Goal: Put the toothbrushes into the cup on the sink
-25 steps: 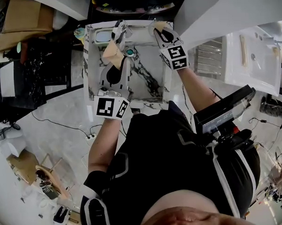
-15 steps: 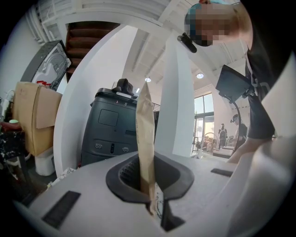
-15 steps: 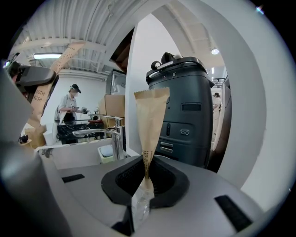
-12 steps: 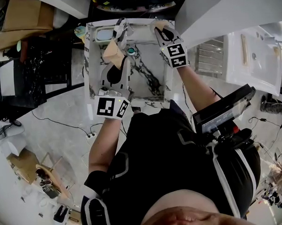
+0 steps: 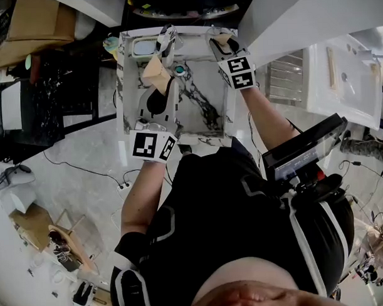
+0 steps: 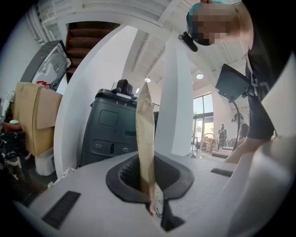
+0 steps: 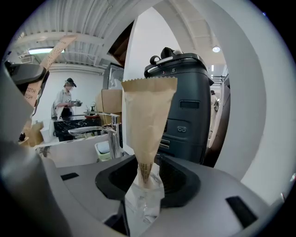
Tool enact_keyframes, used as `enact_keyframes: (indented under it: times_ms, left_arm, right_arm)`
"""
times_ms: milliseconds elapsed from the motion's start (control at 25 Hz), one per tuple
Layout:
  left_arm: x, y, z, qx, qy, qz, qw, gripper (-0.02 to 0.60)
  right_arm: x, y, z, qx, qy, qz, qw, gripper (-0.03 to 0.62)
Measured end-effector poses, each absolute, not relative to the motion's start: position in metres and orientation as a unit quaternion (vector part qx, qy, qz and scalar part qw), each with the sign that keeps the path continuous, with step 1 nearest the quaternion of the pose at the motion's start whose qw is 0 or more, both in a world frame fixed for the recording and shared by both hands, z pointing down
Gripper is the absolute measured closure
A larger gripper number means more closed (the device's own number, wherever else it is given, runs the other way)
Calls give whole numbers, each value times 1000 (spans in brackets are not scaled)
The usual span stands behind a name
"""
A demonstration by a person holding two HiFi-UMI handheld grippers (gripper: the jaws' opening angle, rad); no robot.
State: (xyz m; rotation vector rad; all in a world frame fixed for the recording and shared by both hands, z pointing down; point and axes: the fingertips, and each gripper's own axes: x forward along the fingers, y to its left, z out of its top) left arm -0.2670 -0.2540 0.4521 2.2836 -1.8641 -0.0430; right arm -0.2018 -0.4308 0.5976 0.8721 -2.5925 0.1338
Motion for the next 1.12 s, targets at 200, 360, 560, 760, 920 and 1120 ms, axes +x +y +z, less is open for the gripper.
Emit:
enact_keyframes:
  times_ms: [200,360,560,760,920,1120]
  left_arm:
    - [-266,-252,444,773,-628,-17,91,552]
    - [-263,-252,441,779,-621,-15,86,552]
    - [-256,-252,436,790,-607,-14,79,552]
    - [-252,-254,424,798,-597,-24,72,552]
    - [-245,-255,413,811,-581,-32,60,552]
    - [-242,-252,407,823,-564,-39,53,552]
  right_arm:
    - [-190,-423,586,311,-928,48,199,402]
    - [-176,-412,572,314,-930,41,189,396]
    - [-156,-399,555,327,-928,39,174,396]
    - [-140,-385,534,340,-926,34,159,396]
    - [-127,-372,512,349,-926,24,141,396]
    - [-120,-352,486,352,-928,14,120,396]
